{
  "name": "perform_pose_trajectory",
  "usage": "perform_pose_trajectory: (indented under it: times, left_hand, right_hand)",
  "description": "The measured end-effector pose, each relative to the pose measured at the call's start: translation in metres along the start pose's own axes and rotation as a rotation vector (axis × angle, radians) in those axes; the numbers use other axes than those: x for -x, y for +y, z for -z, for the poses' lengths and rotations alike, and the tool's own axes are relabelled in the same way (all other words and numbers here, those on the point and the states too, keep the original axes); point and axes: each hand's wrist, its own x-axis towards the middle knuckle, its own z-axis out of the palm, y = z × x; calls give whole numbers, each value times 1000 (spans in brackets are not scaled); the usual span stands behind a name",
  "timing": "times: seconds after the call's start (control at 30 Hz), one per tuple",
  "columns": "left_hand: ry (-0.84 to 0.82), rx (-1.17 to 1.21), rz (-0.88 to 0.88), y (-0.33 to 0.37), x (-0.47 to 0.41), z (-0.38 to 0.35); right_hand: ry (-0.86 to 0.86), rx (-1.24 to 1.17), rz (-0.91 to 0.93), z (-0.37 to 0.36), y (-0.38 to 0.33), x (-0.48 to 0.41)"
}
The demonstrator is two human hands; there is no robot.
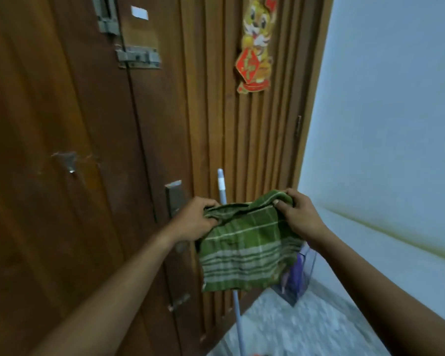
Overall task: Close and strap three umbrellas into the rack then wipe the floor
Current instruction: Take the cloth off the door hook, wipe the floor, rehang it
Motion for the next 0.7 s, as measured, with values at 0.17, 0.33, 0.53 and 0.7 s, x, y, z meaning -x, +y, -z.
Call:
perform_pose_trajectory:
  times: [0.17, 0.33, 0.53, 0.7]
  left_hand:
    - [-217, -53, -49, 36, -51, -110]
    - [-410, -71, -58, 77, -99, -247]
    - [-597, -148, -37, 75, -138, -422]
    - [-500, -228, -68, 99, -183, -496]
  right_hand:
    - [84, 72, -133, 91, 89, 24]
    - [103, 72, -350, 190, 195, 54]
    - [-37, 187, -618, 290, 321, 95]
    - [-99, 388, -697, 343, 389, 62]
